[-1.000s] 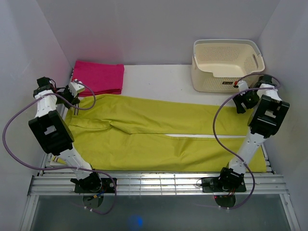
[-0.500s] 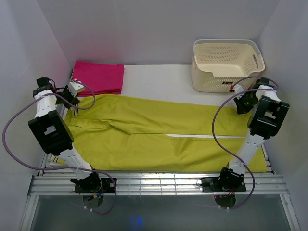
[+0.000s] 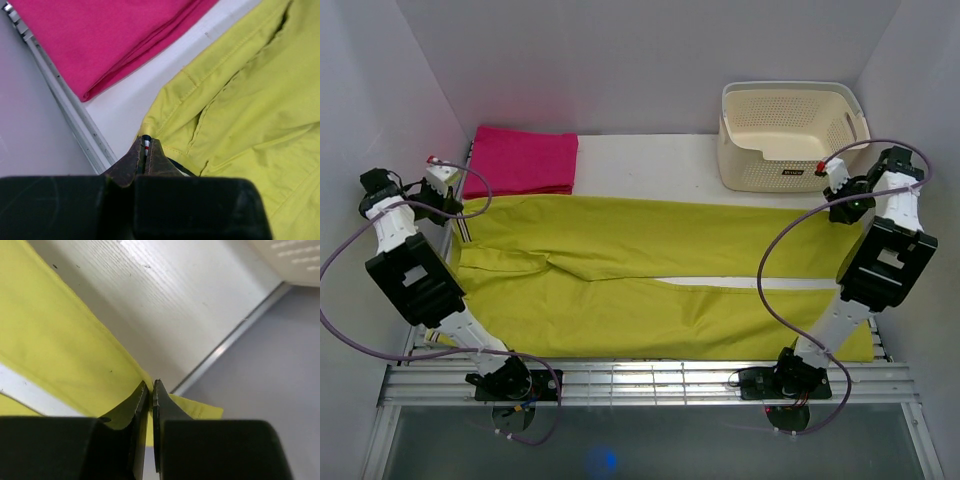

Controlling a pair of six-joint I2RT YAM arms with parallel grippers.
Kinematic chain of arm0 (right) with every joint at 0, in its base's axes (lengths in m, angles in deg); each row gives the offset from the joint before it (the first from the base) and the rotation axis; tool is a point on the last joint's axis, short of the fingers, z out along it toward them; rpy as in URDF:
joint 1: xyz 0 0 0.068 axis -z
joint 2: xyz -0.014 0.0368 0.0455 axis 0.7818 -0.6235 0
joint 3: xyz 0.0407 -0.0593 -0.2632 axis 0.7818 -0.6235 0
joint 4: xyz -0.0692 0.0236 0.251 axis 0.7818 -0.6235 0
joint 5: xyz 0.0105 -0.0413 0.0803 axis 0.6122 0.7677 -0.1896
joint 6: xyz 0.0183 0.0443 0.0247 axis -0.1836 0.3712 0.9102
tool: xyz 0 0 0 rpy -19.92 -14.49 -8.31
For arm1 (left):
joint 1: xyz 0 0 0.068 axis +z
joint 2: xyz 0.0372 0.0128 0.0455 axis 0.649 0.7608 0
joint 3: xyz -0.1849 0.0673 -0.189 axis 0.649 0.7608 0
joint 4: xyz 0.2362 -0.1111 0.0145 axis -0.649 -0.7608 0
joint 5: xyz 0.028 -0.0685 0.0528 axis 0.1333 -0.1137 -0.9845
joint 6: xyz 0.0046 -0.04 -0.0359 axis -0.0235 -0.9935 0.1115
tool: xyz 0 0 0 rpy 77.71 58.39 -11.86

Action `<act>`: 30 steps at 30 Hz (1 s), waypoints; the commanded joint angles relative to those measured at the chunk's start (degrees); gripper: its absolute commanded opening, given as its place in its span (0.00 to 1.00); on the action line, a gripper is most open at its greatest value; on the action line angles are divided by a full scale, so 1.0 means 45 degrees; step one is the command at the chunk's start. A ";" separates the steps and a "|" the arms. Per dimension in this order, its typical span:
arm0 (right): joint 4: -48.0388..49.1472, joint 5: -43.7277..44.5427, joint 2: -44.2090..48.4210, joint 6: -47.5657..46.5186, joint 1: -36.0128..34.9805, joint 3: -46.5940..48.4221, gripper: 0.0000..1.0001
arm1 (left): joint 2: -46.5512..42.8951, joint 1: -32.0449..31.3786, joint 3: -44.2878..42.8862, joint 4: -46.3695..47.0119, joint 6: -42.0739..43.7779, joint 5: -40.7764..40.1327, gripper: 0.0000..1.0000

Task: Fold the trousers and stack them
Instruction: Fold the trousers

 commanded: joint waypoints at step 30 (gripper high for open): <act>0.1266 0.2573 0.8326 -1.1150 0.6085 -1.2098 0.08 | -0.4547 0.7777 0.9033 -0.3195 1.1057 -0.4632 0.00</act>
